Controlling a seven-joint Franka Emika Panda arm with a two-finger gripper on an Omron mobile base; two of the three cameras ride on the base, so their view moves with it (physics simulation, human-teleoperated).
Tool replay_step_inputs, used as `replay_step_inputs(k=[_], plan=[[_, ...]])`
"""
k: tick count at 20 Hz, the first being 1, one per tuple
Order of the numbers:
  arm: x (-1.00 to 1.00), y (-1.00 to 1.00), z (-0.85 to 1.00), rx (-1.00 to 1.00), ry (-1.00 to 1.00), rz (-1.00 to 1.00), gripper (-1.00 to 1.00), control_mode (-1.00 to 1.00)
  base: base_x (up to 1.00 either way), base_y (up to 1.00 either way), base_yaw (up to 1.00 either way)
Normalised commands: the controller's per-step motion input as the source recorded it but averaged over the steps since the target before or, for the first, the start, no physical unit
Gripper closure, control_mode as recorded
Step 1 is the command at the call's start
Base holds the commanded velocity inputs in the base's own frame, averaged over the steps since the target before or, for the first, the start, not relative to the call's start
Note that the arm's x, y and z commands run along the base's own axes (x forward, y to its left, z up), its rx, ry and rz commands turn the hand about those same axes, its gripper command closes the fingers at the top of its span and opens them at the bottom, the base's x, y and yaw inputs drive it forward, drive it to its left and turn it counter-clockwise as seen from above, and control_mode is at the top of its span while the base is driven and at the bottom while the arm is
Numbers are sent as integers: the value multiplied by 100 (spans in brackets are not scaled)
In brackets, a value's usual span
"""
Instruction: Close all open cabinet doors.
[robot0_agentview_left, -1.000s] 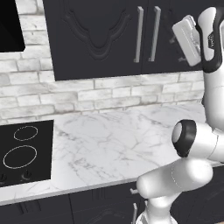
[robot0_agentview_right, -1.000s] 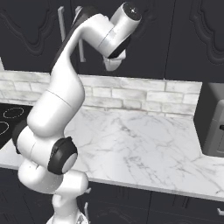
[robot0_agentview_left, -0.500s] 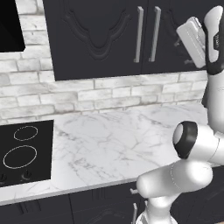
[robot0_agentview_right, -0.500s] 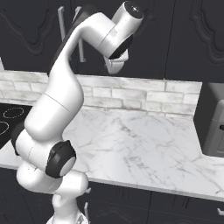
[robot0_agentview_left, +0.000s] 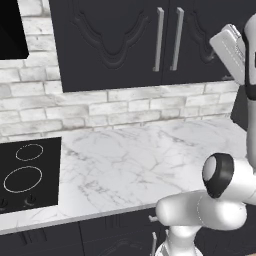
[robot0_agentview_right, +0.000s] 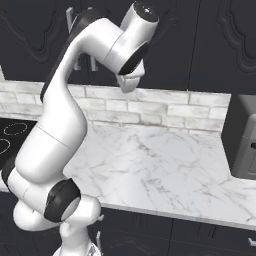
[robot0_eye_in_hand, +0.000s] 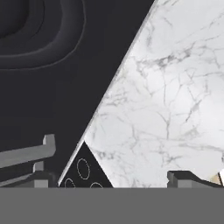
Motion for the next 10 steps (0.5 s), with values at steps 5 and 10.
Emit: replay_step_inputs(k=[5, 10], plan=[[-54, 1, -20, -13, 0, 0, -100, -100, 0, 0, 0], [-47, 13, -28, -18, 0, 0, -100, -100, 0, 0, 0]])
